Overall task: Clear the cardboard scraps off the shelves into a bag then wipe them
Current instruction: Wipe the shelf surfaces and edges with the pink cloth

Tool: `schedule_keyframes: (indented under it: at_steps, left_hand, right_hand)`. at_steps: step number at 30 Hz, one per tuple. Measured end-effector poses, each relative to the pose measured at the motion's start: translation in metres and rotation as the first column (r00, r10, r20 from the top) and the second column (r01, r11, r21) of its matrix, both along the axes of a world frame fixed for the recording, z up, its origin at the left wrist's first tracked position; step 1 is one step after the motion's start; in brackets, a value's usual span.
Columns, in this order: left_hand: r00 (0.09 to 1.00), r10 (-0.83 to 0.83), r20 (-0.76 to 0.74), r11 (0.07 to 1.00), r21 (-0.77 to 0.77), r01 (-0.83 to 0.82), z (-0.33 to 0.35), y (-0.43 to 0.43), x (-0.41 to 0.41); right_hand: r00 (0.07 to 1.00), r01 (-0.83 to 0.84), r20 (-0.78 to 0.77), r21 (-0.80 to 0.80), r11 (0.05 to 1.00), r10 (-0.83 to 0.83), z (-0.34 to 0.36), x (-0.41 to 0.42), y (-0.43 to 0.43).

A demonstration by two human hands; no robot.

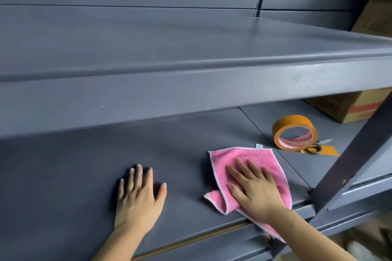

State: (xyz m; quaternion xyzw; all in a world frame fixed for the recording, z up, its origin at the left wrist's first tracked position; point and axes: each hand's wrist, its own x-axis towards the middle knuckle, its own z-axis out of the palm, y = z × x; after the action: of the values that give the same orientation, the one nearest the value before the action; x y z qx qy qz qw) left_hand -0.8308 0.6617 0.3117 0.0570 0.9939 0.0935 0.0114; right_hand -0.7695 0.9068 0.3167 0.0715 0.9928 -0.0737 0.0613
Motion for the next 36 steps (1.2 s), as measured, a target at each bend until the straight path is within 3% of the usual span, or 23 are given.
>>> schedule_keyframes:
  at_steps: [8,14,16,19,27,33,36]
  left_hand:
    - [1.000,0.022,-0.006,0.999,-0.032,-0.022,0.000,0.002,-0.001]
    - [0.999,0.032,-0.016,0.999,-0.016,-0.032,0.002,0.002,0.001]
    - [0.999,0.027,-0.018,1.000,-0.006,-0.027,0.001,0.001,0.000]
    - [1.000,0.024,-0.003,1.000,0.012,-0.024,0.000,-0.001,0.001]
    - [0.999,0.038,0.003,0.999,0.037,-0.038,0.000,-0.001,0.001]
    - [0.999,0.039,-0.001,0.998,0.046,-0.038,0.000,-0.001,0.001]
    - [0.999,0.044,0.000,0.998,0.046,-0.044,-0.001,0.000,0.002]
  right_hand:
    - [0.990,-0.131,0.056,0.034,0.991,0.129,0.006,-0.012,0.014]
    - [0.981,-0.191,-0.053,-0.040,0.981,0.189,0.040,-0.031,0.021]
    - [0.984,-0.174,-0.054,-0.083,0.981,0.169,0.039,-0.040,0.027]
    - [0.987,-0.122,0.103,-0.040,0.992,0.126,0.019,-0.041,0.020]
    - [0.993,-0.119,-0.005,-0.031,0.992,0.119,0.003,-0.063,0.000]
    - [0.947,-0.321,0.005,-0.016,0.947,0.321,-0.003,-0.026,-0.010]
    - [0.958,-0.287,0.011,0.008,0.958,0.287,-0.001,-0.011,0.025]
